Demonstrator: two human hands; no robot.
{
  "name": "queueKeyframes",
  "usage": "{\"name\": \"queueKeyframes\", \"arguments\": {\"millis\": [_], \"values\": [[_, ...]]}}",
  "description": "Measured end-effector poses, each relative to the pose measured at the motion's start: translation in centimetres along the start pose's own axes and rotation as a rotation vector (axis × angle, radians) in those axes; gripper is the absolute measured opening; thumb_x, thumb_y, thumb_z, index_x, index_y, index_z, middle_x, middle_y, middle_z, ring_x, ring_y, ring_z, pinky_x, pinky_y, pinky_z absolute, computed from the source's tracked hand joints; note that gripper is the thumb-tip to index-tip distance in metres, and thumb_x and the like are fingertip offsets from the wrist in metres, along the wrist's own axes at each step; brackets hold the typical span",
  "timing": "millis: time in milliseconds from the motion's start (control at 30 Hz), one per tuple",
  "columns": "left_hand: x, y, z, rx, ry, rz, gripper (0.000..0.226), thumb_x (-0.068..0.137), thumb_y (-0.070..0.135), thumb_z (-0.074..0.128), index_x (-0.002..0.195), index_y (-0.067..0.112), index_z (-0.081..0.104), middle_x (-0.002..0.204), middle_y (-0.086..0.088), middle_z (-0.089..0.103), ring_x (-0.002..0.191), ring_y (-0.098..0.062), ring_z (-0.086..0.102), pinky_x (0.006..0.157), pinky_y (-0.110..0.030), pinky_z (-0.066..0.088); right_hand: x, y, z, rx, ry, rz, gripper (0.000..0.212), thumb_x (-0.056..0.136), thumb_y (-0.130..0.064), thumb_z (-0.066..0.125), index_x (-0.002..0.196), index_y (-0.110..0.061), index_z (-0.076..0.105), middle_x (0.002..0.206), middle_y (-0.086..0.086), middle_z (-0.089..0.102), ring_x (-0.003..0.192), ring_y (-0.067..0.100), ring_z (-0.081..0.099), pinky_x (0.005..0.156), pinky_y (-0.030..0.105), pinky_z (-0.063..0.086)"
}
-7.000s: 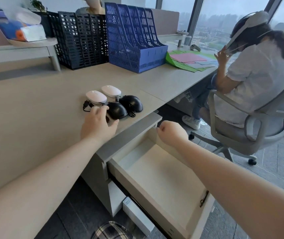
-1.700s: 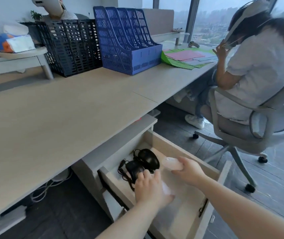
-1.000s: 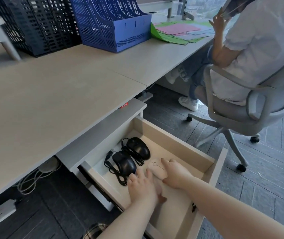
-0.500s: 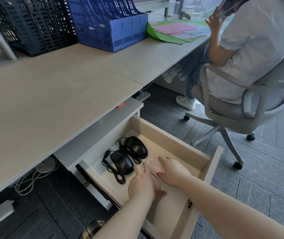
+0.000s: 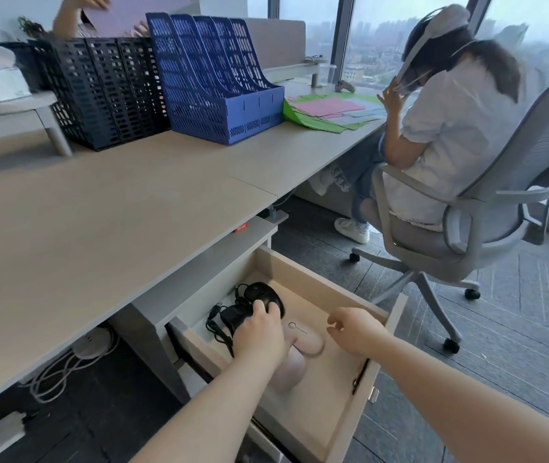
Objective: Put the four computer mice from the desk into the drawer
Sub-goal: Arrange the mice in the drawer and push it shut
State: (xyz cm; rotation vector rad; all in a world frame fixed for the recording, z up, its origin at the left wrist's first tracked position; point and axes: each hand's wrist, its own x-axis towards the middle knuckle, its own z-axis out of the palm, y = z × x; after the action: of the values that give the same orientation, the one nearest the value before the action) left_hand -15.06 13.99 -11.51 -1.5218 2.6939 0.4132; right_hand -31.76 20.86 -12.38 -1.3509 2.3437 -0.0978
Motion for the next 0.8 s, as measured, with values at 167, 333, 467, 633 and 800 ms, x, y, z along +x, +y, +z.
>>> {"name": "queueKeyframes", "arguments": {"millis": [167, 333, 467, 633, 800], "values": [[-1.1, -0.4, -0.8, 0.025, 0.023, 0.026, 0.051, 0.089, 0.051, 0.049, 0.119, 0.010, 0.043, 0.121, -0.012, 0.043, 0.105, -0.032, 0.057, 0.076, -0.038, 0.048, -2.3, -0.8, -0.8, -0.071, 0.132, 0.050, 0.031, 0.090, -0.024, 0.042, 0.114, -0.017, 0.061, 0.119, 0.005, 0.061, 0.114, 0.026, 0.055, 0.091, 0.037, 0.049], [-1.4, -1.4, -2.4, 0.089, 0.112, 0.057, 0.044, 0.090, 0.046, 0.049, 0.119, 0.013, 0.044, 0.124, -0.011, 0.045, 0.114, -0.030, 0.048, 0.088, -0.041, 0.043, -3.6, 0.6, -1.3, 0.079, 0.320, 0.485, 0.060, 0.087, -0.019, 0.048, 0.142, -0.021, 0.024, 0.155, 0.012, 0.018, 0.142, 0.036, 0.019, 0.110, 0.058, 0.031], [-0.6, -3.0, -3.7, 0.135, 0.258, 0.095, 0.042, 0.092, 0.042, 0.046, 0.125, 0.016, 0.042, 0.130, -0.008, 0.044, 0.123, -0.028, 0.039, 0.095, -0.039, 0.036, -2.6, 0.9, 0.1, 0.538, 0.201, 0.629, 0.078, 0.090, -0.013, 0.049, 0.150, -0.007, 0.000, 0.153, 0.028, 0.021, 0.134, 0.044, 0.036, 0.108, 0.052, 0.037], [1.2, -5.5, -6.0, 0.191, 0.367, 0.150, 0.058, 0.096, 0.041, 0.035, 0.146, 0.017, 0.018, 0.159, -0.012, 0.008, 0.146, -0.026, -0.001, 0.117, -0.046, 0.009, -0.4, -2.3, 0.5, 0.240, 0.063, 0.705, 0.067, 0.098, -0.019, 0.044, 0.153, -0.013, 0.005, 0.159, 0.015, 0.015, 0.141, 0.049, 0.017, 0.113, 0.063, 0.021], [4.4, -8.9, -9.8, 0.152, 0.428, 0.052, 0.061, 0.097, 0.043, 0.027, 0.149, 0.014, 0.011, 0.160, -0.010, 0.003, 0.147, -0.022, -0.001, 0.119, -0.041, 0.005, 2.3, -4.6, 0.7, 0.069, 0.093, 0.581, 0.057, 0.099, -0.017, 0.043, 0.151, -0.014, 0.019, 0.159, 0.007, 0.021, 0.143, 0.042, 0.020, 0.114, 0.059, 0.023]]}}
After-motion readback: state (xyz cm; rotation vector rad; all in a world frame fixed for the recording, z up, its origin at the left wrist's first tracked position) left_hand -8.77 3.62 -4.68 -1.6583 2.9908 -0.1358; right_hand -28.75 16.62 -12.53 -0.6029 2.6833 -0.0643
